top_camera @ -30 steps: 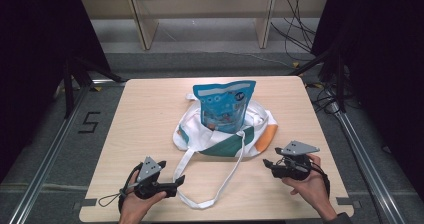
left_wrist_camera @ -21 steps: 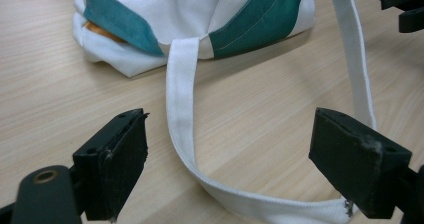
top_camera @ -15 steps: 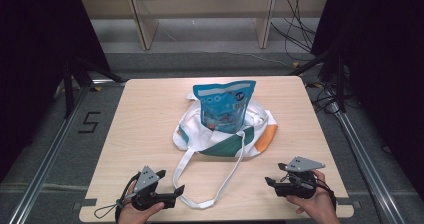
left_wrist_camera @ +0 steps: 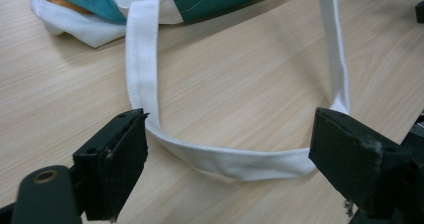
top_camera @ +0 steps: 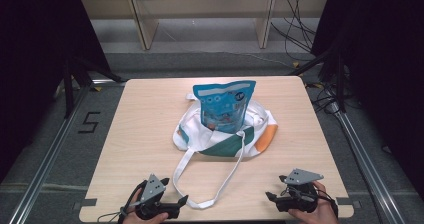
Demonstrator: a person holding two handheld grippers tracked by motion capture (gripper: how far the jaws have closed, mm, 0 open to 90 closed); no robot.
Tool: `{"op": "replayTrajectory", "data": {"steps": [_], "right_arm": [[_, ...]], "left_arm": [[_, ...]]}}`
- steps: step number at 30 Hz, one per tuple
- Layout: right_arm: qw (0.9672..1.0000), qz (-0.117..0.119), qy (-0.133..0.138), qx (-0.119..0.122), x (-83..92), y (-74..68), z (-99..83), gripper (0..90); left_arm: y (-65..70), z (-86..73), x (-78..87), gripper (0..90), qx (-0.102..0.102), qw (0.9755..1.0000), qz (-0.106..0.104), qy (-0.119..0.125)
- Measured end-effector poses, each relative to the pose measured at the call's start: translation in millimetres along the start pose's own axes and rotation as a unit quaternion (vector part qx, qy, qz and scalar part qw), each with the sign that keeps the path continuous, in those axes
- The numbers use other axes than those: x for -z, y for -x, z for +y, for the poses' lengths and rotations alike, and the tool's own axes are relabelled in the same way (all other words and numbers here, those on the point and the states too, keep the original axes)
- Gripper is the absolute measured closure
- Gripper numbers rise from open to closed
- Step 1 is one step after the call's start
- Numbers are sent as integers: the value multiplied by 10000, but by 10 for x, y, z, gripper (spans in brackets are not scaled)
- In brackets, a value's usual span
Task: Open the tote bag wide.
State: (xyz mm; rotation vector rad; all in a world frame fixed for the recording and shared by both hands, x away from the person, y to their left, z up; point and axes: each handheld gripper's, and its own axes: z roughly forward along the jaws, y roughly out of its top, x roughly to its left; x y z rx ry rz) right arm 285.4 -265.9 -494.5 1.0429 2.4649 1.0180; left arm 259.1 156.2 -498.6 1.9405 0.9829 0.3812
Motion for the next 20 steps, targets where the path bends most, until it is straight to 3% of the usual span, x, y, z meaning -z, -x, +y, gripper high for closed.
{"op": "replayTrajectory", "data": {"steps": [3, 4, 7, 8, 10, 12, 14, 15, 18, 20], "right_arm": [[9999, 46, -101, 93, 1, -51, -49, 259], [9998, 49, -133, 104, -3, -72, -61, 260], [9996, 64, -266, 102, -15, -114, -74, 260], [9994, 53, -234, 247, -26, -104, -72, 260], [9994, 54, -205, 277, -32, -101, -72, 260], [9996, 66, -255, 134, -18, -112, -70, 260], [9996, 31, -174, 235, -18, -99, -67, 260], [9995, 45, -187, 235, -22, -99, -68, 261], [9996, 44, -239, 156, -16, -108, -69, 261], [9995, 54, -205, 214, -23, -95, -67, 261]], "left_arm": [[59, -19, 5, 150, -80, 10000, 13, -38], [66, -20, 13, 150, -191, 9997, 9, -137], [96, -28, -11, 150, -216, 9997, 14, -152], [95, -30, -13, 150, -168, 9998, 36, -129], [74, -27, -3, 150, -149, 9998, 78, -126], [60, -26, -1, 150, -165, 9997, 87, -135], [64, -25, -2, 150, -150, 9998, 75, -127], [54, -19, 4, 150, -260, 9994, 67, -205], [60, -10, -3, 151, -282, 9995, 123, -68], [62, -10, -1, 151, -175, 9997, 161, -44]]}}
